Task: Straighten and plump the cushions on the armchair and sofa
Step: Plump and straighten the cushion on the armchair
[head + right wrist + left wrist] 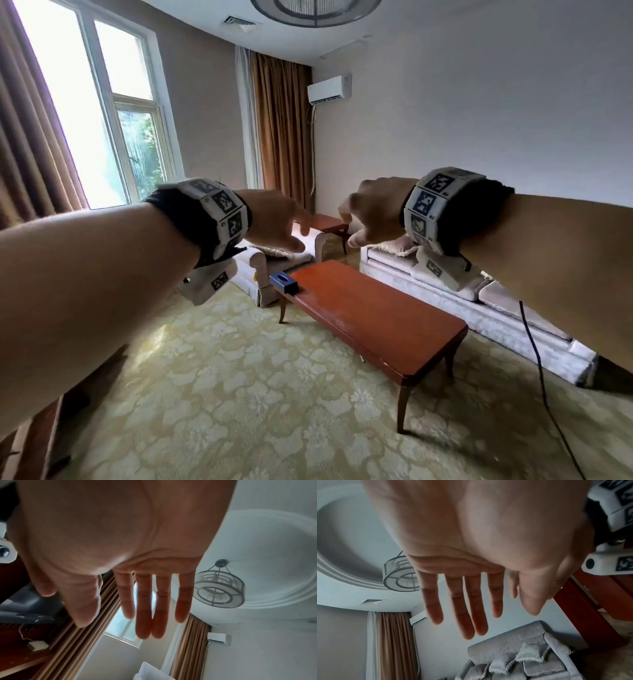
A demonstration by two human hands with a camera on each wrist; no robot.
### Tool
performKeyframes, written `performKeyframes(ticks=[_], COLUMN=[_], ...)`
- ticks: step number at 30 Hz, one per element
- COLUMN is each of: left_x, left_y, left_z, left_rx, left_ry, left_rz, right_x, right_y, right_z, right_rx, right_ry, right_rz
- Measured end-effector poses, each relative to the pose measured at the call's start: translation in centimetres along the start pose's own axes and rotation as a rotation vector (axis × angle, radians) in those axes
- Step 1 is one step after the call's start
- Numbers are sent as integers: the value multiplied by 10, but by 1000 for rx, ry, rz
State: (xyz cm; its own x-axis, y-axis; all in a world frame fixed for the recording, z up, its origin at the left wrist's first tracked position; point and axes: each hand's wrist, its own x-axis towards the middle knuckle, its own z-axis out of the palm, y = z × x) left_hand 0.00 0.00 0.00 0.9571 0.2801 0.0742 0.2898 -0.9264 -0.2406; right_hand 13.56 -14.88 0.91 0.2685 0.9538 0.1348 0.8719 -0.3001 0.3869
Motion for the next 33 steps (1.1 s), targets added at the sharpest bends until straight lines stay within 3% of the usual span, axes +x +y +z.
performKeyframes(ticks=[3,11,19,26,33], left_x=[17,91,196,293,438], left_y=[-29,-176,-332,-458,-610], left_z=[14,87,148,230,292], left_rx=[-18,3,-63,-69,-1], left_ry=[-31,-48,-108,-205,-254], left_rz=[-29,-97,-123,-119,-165], right_x=[46,232,429,601,818], right_y=[-6,-30,-35,-47,-22], right_z=[12,73,94,159,221], right_rx=[36,95,193,114,176], right_ry=[1,-281,-326,-393,-337], right_rz=[-26,-31,-2,-74,-101])
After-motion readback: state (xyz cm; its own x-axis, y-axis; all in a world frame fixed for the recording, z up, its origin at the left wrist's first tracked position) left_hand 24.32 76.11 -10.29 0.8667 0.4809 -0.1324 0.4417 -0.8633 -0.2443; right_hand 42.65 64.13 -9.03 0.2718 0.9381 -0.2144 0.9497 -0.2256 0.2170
